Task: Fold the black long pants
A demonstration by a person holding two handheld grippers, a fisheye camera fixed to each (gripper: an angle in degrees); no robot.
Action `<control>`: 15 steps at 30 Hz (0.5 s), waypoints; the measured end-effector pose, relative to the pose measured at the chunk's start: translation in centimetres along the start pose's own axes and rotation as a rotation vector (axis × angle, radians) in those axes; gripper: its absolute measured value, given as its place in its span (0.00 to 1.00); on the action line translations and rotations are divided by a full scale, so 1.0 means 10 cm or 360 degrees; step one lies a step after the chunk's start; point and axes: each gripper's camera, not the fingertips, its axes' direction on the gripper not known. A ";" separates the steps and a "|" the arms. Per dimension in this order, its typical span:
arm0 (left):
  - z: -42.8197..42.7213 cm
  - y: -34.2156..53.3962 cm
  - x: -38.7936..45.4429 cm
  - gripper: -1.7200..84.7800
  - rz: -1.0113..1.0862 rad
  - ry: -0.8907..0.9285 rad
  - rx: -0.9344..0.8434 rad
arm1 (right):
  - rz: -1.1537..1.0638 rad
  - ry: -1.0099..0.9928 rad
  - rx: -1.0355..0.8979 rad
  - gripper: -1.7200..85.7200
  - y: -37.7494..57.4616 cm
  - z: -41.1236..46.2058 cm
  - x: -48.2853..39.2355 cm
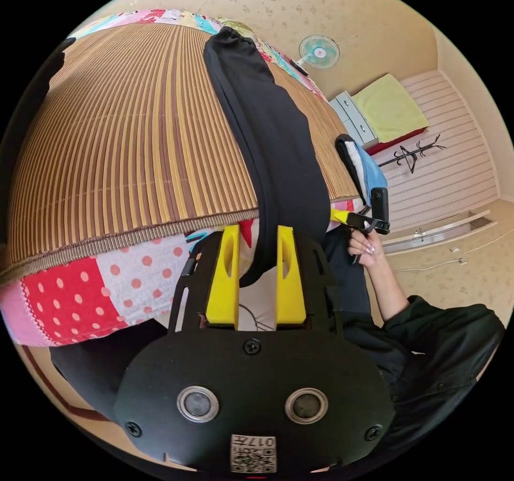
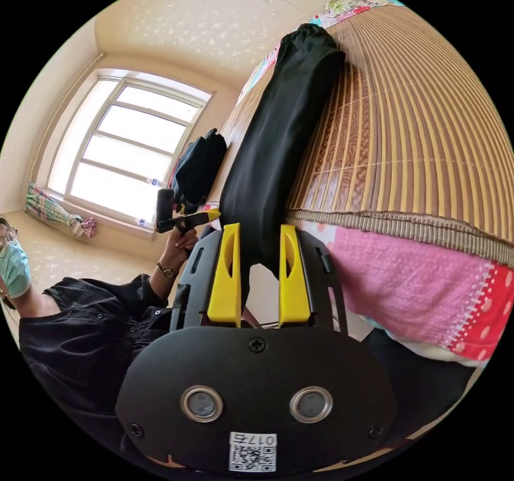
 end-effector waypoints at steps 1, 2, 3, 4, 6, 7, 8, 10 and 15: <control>0.00 0.02 -0.01 0.14 -0.0018 0.0013 0.0020 | -0.0006 0.0032 0.0017 0.13 -0.02 0.05 -0.05; 0.00 0.03 -0.02 0.14 -0.0026 0.0010 0.0025 | -0.0008 0.0052 0.0026 0.13 -0.02 0.06 -0.07; 0.00 0.03 -0.05 0.14 -0.0038 0.0014 0.0031 | -0.0002 0.0072 0.0038 0.12 -0.03 0.07 -0.09; -0.01 0.03 -0.07 0.14 -0.0061 0.0048 0.0034 | 0.0018 0.0038 0.0049 0.12 -0.04 0.05 -0.09; -0.03 0.04 -0.08 0.13 -0.0056 0.0127 0.0034 | 0.0042 -0.0079 0.0067 0.12 -0.03 0.02 -0.06; -0.02 0.05 -0.07 0.13 -0.0022 0.0184 0.0023 | 0.0044 -0.0119 0.0067 0.12 -0.02 0.00 -0.08; -0.01 0.05 -0.06 0.13 -0.0012 0.0198 0.0015 | 0.0041 -0.0119 0.0063 0.12 -0.02 -0.01 -0.10; 0.00 0.07 -0.09 0.11 0.0004 0.0163 0.0017 | 0.0019 -0.0066 0.0041 0.12 -0.01 -0.04 -0.20; 0.00 0.11 -0.37 0.09 -0.0093 0.0354 0.0020 | 0.0054 -0.0136 0.0038 0.12 -0.05 0.04 -0.31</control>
